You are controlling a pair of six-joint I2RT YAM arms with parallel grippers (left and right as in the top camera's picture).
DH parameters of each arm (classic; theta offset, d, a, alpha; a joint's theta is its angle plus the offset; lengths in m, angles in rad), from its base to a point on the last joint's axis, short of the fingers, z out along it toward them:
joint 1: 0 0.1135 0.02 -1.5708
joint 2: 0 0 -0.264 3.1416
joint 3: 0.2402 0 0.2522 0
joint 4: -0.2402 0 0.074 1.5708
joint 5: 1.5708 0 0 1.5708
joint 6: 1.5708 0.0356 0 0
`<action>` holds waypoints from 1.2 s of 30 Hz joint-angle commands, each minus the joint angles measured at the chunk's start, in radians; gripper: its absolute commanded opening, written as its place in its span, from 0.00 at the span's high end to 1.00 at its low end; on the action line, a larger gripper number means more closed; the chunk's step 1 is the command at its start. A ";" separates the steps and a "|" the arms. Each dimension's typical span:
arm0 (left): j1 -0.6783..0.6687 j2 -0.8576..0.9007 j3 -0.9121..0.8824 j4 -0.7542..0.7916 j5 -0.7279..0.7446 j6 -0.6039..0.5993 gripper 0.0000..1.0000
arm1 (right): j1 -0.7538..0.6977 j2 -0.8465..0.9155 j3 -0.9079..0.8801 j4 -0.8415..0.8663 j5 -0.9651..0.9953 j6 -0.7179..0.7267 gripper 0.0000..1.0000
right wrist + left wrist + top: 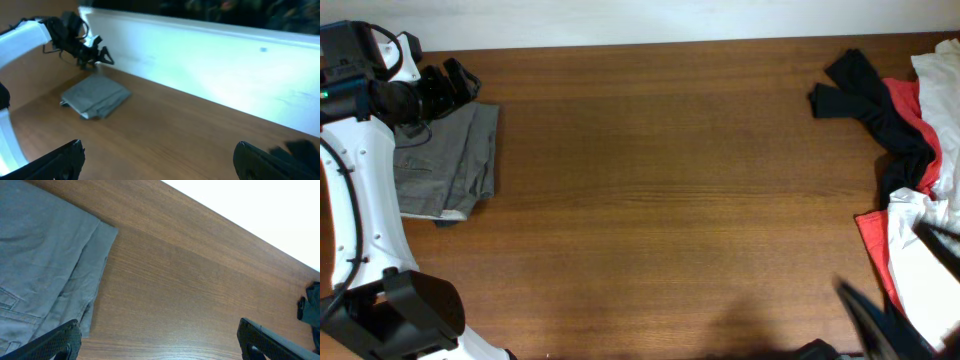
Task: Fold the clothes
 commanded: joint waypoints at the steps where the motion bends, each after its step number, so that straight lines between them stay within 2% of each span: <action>1: 0.000 0.000 0.003 0.002 0.000 0.009 0.01 | -0.059 -0.160 -0.158 -0.006 0.028 0.000 0.01; 7: 0.000 0.000 0.003 0.002 0.000 0.009 0.01 | -0.176 -0.484 -0.531 0.058 0.027 0.001 0.01; 11: 0.000 0.000 0.003 0.002 0.000 0.009 0.01 | -0.257 -0.665 -0.805 0.237 0.027 0.000 0.01; 16: 0.000 0.000 0.003 0.002 0.000 0.009 0.01 | -0.324 -0.807 -1.103 0.496 0.014 0.001 0.01; 28: 0.000 0.000 0.003 0.002 0.000 0.009 0.01 | -0.342 -0.816 -1.607 1.268 -0.007 0.001 0.01; 31: 0.000 0.000 0.003 0.002 0.000 0.009 0.01 | -0.342 -0.816 -1.695 1.377 -0.006 0.001 0.01; 36: 0.000 0.000 0.003 0.002 0.000 0.009 0.01 | -0.343 -0.816 -1.798 1.463 -0.002 0.001 0.01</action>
